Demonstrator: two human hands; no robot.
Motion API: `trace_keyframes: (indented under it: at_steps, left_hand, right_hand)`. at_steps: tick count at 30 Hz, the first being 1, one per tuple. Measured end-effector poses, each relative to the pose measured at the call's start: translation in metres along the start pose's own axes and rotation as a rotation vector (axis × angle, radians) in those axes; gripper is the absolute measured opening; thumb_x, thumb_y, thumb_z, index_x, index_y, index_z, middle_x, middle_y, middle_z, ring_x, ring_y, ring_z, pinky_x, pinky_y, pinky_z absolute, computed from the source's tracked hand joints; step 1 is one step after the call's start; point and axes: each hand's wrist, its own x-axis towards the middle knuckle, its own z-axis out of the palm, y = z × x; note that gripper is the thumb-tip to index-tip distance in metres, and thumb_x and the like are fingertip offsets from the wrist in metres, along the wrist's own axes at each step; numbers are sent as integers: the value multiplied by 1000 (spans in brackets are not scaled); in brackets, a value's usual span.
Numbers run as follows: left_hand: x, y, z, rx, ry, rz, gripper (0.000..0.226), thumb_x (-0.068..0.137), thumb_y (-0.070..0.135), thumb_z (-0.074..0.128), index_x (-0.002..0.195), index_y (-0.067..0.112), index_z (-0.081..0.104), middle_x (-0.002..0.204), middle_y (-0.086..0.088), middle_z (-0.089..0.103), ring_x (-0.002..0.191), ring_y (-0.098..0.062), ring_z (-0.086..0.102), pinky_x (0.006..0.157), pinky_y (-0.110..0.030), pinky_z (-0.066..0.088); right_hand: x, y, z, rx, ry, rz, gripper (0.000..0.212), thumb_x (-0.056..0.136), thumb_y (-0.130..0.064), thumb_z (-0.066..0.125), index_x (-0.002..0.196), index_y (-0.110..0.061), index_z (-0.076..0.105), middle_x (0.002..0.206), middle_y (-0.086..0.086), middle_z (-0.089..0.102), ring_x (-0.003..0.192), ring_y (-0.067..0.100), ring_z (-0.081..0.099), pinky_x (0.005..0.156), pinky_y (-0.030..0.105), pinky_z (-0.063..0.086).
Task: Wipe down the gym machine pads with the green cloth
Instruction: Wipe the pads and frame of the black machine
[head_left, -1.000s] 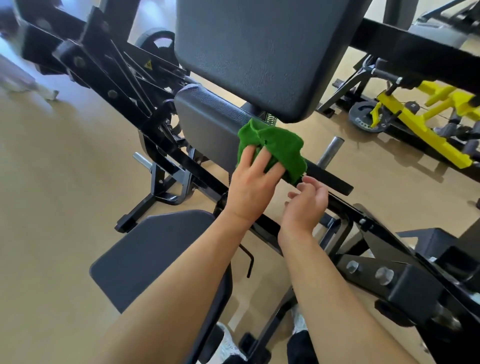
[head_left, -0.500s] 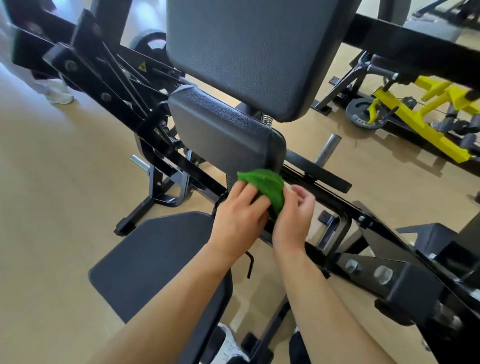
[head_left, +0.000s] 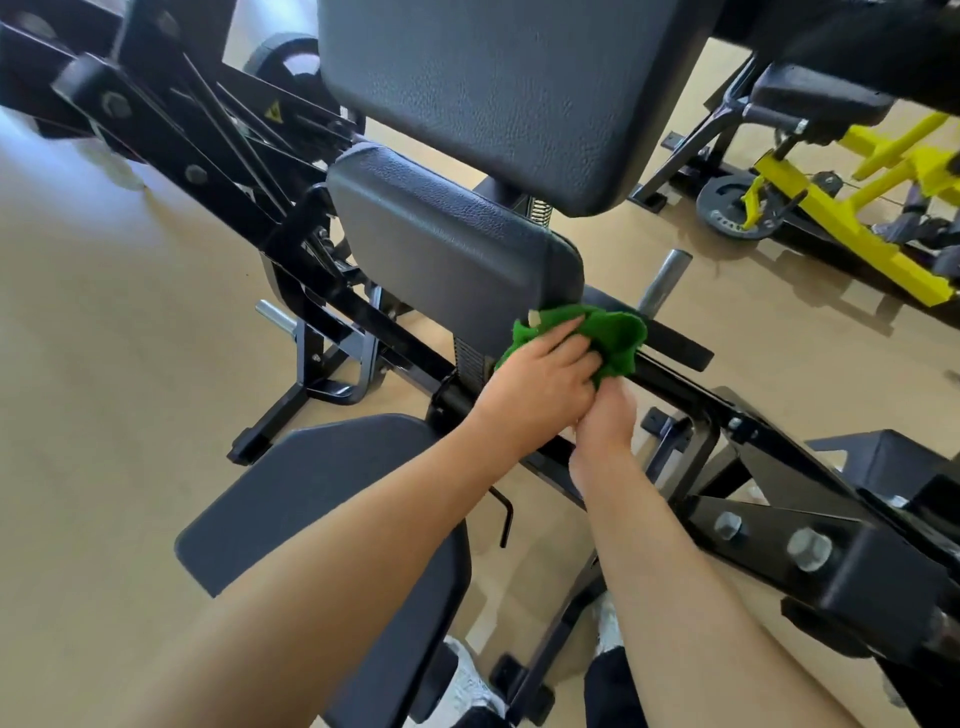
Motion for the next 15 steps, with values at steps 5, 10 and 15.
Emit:
trace_keyframes:
  at_steps: [5,10,15]
  left_hand:
    - [-40,5,35,38,-316,106,12,73,22,81,84,26,79,99,8,74,107,-19,66,119,-37,37]
    - [-84,4,24,-209,-329,-175,22,73,11,81,92,21,75,106,0,72,97,-30,65,78,-41,59]
    - [-98,8,-24,-721,-123,-662,32,80,-5,61,96,19,76,113,2,68,103,-24,59,87,-40,56]
  right_hand:
    - [10,36,-14,-108,25,270,28,105,-7,32,111,-10,59,93,12,65,92,31,66,112,55,41]
    - [-12,40,-21,-202,-58,339,31,106,-24,40,116,-8,65,102,18,71,101,38,68,99,50,50]
    - [-53,53,-28,-243,-203,280,32,104,-41,46,129,-28,61,129,4,65,121,26,61,107,53,43]
